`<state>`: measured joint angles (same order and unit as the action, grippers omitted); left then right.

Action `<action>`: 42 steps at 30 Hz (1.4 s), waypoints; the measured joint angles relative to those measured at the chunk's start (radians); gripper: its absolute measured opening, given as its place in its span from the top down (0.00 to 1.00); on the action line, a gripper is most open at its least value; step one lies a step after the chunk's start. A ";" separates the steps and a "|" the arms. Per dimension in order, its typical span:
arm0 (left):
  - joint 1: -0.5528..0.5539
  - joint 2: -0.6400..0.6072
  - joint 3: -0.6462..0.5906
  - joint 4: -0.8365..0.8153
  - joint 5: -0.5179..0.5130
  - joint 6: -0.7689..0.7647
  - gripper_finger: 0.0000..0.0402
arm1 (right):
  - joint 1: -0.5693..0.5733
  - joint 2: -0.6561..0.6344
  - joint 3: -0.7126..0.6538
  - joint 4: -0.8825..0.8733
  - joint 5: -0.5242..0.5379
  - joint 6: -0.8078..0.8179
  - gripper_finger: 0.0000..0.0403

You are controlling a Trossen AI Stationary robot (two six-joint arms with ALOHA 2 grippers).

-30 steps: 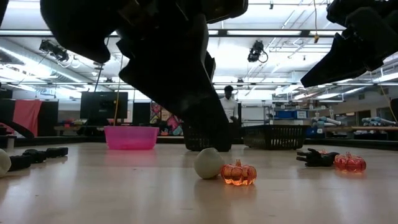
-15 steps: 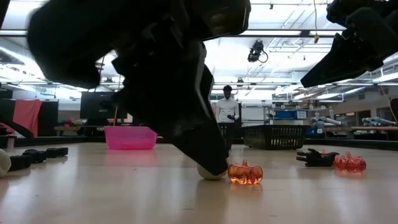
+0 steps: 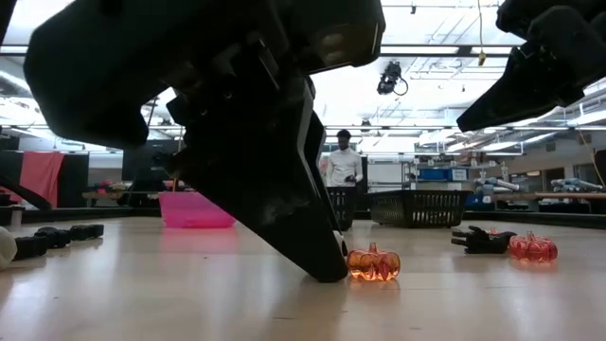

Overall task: Sort Halloween decoration
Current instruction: Put the white skull toy into the right black bin

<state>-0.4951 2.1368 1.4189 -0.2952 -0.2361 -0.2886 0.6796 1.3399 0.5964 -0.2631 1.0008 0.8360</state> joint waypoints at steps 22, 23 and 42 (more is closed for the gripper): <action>0.005 -0.004 -0.002 -0.010 -0.022 0.022 0.60 | 0.000 0.000 0.000 -0.001 0.000 -0.001 0.62; 0.007 -0.009 -0.003 -0.015 -0.028 0.027 0.60 | 0.000 0.000 0.000 -0.001 0.000 -0.001 0.62; 0.102 -0.035 -0.005 0.026 -0.148 0.160 0.60 | 0.000 0.000 0.000 -0.009 -0.007 -0.007 0.62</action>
<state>-0.3932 2.1016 1.4136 -0.2692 -0.3842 -0.1284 0.6800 1.3399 0.5964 -0.2726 0.9933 0.8293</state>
